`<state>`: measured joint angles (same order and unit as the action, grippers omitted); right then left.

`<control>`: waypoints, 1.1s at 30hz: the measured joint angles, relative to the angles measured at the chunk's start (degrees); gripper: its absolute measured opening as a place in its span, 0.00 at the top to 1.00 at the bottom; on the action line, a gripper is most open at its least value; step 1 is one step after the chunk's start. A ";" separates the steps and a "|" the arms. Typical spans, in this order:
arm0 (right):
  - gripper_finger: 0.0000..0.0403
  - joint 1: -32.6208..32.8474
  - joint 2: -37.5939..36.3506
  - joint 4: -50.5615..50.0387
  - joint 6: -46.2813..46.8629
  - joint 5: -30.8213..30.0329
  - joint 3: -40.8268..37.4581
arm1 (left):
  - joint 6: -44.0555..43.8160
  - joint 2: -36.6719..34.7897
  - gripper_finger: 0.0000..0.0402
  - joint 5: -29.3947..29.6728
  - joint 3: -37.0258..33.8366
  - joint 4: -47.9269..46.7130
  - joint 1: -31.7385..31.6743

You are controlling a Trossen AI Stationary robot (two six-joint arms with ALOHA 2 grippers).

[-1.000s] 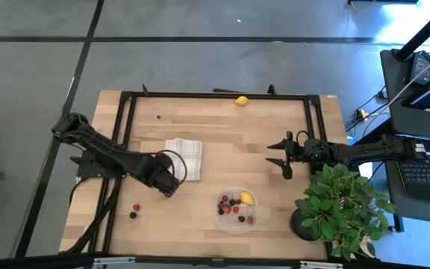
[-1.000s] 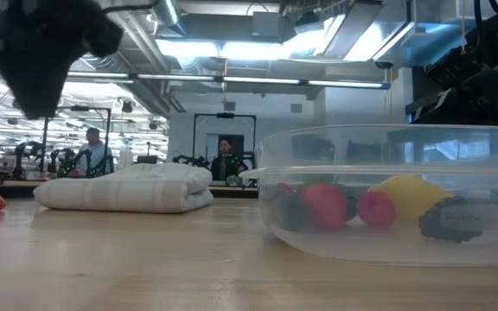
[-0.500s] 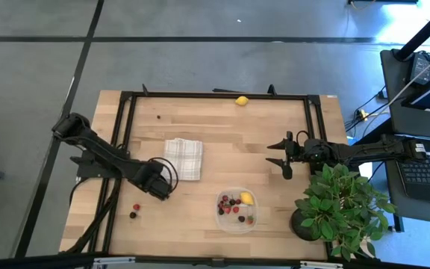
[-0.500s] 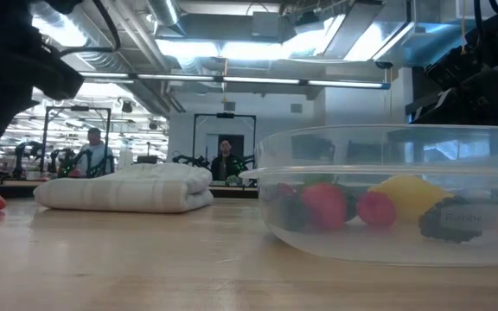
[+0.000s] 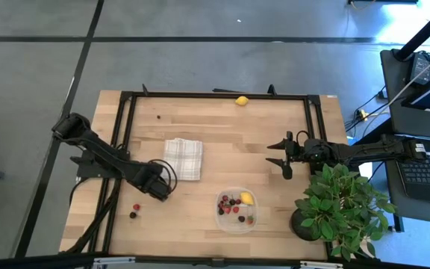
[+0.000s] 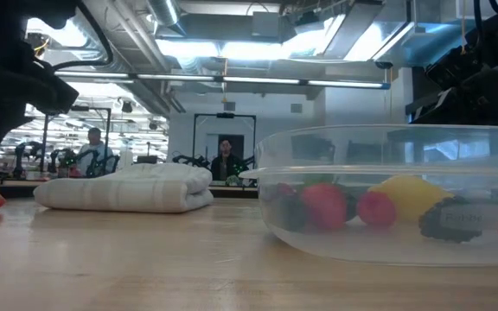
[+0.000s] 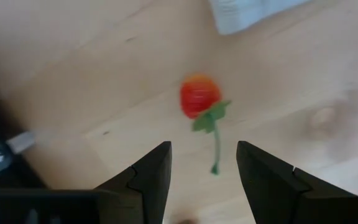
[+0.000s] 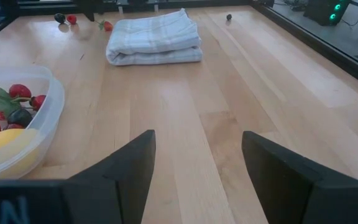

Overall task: Pick and placing Produce into tupperware
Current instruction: Put the strawberry into the transparent container

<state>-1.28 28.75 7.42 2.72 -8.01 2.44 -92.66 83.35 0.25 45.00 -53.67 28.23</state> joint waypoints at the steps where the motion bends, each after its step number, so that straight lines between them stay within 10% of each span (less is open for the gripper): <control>1: 0.40 0.00 -0.02 0.00 -0.02 0.00 0.00 | 0.00 0.00 0.57 0.00 -0.18 0.88 0.00; 15: 0.40 0.00 0.00 0.00 -0.16 0.02 0.00 | -1.46 0.00 0.58 -1.33 -1.56 3.36 -0.02; 33: 0.40 0.00 -0.01 0.00 -0.40 0.02 0.00 | -1.27 0.00 0.91 -1.26 -1.56 3.36 -0.02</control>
<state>-1.28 28.74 7.42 2.32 -7.99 2.44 -93.93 83.35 -1.02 43.44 -50.30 28.21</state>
